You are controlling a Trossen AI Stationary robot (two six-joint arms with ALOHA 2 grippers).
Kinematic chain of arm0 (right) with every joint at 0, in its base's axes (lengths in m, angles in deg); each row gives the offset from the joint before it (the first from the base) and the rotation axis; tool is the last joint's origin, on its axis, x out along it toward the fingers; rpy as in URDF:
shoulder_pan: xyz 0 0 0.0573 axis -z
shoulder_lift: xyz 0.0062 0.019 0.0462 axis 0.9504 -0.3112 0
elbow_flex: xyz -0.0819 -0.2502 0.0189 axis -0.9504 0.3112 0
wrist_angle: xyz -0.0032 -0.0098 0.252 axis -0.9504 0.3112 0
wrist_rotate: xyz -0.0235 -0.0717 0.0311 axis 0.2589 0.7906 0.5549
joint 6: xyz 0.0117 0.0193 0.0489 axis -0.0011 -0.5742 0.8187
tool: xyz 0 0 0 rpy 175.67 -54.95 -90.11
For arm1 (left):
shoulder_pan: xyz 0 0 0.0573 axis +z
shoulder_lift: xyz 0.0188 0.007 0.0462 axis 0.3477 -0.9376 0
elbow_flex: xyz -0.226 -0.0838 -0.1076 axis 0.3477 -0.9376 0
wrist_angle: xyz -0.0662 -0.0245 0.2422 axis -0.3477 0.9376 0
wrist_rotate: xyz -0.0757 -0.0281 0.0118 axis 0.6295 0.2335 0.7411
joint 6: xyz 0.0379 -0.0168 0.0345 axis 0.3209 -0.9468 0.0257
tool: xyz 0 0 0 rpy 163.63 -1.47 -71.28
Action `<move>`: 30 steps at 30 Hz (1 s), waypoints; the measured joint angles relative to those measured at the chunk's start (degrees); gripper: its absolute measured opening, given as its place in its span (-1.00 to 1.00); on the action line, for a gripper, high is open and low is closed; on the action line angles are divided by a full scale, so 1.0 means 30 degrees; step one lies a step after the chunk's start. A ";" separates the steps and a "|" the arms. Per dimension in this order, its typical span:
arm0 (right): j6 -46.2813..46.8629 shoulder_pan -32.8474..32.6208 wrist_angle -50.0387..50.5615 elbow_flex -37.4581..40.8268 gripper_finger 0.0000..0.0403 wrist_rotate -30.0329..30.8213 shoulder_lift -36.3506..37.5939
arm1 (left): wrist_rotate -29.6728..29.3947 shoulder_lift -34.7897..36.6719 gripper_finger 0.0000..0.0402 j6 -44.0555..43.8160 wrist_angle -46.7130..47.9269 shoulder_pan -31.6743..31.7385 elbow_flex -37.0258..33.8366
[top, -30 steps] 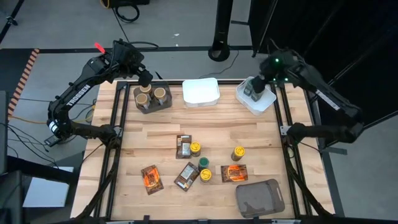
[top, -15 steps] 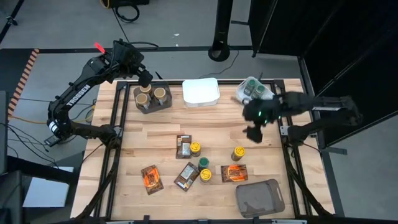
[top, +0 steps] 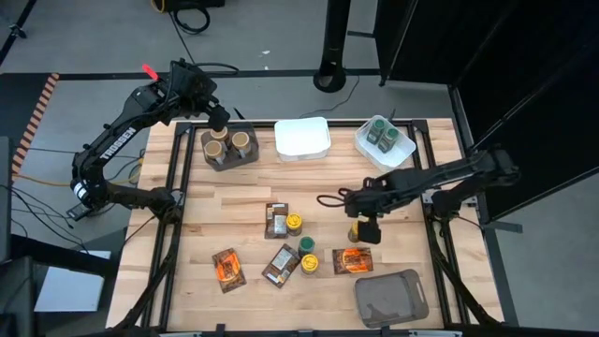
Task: Sort spices by type
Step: Put the yellow seasoning bottle into the left white bin
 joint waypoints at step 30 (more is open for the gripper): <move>-0.0509 -0.0583 -0.1111 0.1450 0.68 -0.0444 -0.2697 | 0.0000 0.0000 0.68 0.0007 0.0009 0.0004 -0.0004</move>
